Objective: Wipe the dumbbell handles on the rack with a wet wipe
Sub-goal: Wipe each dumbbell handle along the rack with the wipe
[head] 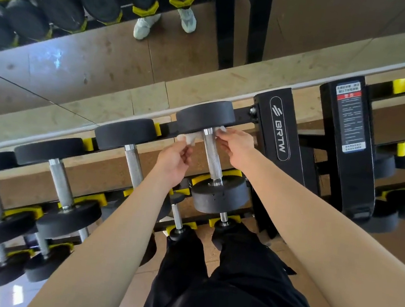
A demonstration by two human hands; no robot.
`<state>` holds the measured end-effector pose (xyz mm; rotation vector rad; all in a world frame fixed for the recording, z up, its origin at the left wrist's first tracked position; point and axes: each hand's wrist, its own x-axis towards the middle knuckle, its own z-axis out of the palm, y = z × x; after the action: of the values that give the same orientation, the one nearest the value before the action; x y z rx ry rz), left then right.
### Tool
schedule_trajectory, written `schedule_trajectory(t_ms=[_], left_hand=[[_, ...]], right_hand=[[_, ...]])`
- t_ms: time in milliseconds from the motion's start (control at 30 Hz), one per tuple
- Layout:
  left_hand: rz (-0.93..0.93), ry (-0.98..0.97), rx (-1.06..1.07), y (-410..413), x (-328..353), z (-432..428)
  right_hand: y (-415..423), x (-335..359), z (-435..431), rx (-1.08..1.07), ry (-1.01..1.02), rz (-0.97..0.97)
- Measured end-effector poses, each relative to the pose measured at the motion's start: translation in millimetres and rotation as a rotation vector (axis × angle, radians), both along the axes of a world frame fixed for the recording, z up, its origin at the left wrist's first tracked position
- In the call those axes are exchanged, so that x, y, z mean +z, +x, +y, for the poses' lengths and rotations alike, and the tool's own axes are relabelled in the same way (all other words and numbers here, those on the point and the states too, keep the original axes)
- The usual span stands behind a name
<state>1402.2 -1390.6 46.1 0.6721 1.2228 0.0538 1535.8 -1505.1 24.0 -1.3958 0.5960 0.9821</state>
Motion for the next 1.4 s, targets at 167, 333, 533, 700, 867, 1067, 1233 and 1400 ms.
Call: schedule_trajectory(t_ms=[167, 333, 533, 700, 867, 1067, 1233, 1400], left_hand=[[0.118, 0.121, -0.176, 3, 1, -27], [0.163, 0.246, -0.3, 4, 8, -30], [0.308, 0.586, -0.72, -34, 21, -41], [0.363, 0.657, -0.811, -27, 15, -44], [0.346, 0.65, -1.004, -39, 19, -43], [0.358, 0.667, -1.06, -48, 15, -38], [0.402, 0.705, -1.044, -28, 1, -56], [0.302, 0.626, -1.076, -43, 23, -50]], right_hand=[[9, -10, -22, -0.049, -0.055, -0.001], [-3, -6, -34, 0.104, -0.059, -0.042], [-23, -8, -38, 0.331, -0.125, -0.14], [-12, -10, -57, 0.389, -0.281, -0.258], [-25, -3, -63, 0.588, -0.297, -0.287], [-17, 7, -77, 0.785, -0.443, -0.387], [-10, 9, -98, 0.87, -0.608, -0.442], [-29, 11, -87, 0.929, -0.488, -0.471]])
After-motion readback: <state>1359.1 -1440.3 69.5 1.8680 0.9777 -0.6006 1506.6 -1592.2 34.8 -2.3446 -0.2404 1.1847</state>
